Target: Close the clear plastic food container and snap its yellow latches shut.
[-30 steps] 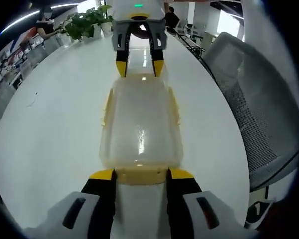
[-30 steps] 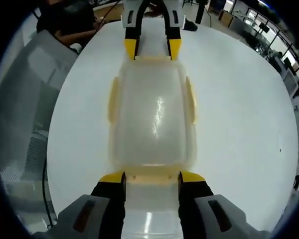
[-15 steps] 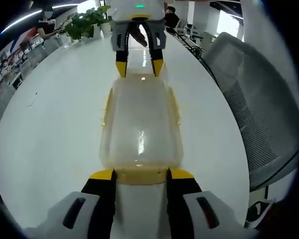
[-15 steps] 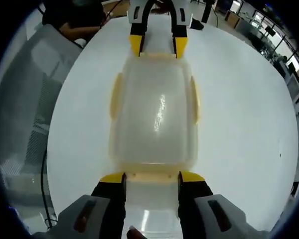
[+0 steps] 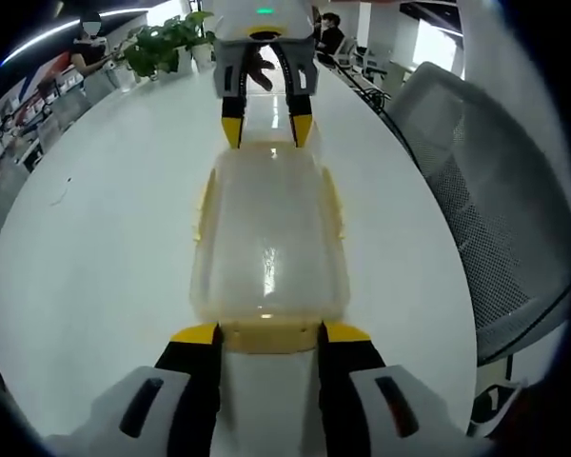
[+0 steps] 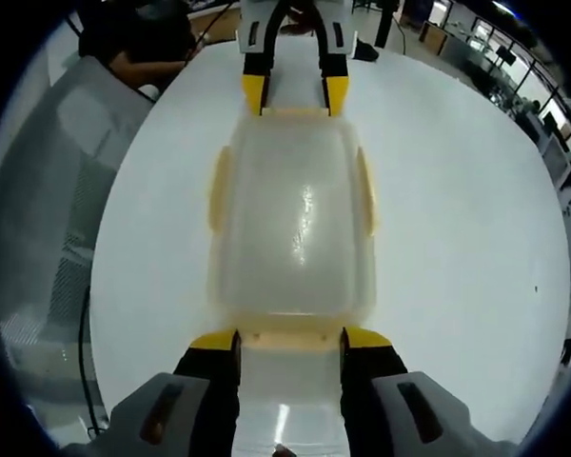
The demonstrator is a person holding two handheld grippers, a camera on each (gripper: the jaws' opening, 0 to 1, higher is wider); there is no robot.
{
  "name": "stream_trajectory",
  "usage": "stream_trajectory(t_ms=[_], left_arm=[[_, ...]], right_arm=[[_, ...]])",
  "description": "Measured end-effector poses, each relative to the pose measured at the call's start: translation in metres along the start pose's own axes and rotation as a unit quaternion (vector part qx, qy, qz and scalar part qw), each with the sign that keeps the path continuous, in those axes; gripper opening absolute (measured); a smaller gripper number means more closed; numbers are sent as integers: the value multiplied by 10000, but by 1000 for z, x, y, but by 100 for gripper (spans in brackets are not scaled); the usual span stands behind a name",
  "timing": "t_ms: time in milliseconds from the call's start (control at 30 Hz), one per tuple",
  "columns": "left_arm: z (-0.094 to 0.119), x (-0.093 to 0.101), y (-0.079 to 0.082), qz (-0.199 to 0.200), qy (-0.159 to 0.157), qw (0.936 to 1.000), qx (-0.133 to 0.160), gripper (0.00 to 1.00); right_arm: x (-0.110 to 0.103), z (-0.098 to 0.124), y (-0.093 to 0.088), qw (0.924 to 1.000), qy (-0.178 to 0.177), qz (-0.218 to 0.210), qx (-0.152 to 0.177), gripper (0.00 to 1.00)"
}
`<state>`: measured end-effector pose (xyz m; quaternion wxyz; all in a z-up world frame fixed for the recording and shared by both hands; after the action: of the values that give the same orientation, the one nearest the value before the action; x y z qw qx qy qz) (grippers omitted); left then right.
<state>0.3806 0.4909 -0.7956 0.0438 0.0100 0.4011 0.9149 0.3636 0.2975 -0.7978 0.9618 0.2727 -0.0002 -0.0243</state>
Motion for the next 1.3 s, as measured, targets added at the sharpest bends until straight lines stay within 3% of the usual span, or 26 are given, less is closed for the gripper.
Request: stream_trajectory(t_ms=[200, 633, 1300], left_arm=[[-1, 0, 0, 0, -1, 10000, -21, 40], [-1, -1, 0, -4, -8, 10000, -35, 40], [-3, -1, 3, 24, 15, 9996, -284, 39]], right_arm=[[0, 2, -2, 9997, -20, 22, 224, 41], [-1, 0, -1, 9997, -104, -64, 218, 41], [1, 1, -2, 9991, -156, -191, 358, 40]])
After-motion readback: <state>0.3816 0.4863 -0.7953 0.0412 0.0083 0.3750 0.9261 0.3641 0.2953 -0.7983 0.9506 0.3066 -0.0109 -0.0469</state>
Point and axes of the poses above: the point that each gripper's makers call its tool centre point, and the gripper's own axes: z roughly backward along the fingers, x roughly to its right, y roughly out of its top, the point moved 4 cm from there along z, roughly backward along the fingers, and after that the axes turned 15 degrees about x, right-handed, at the moved point
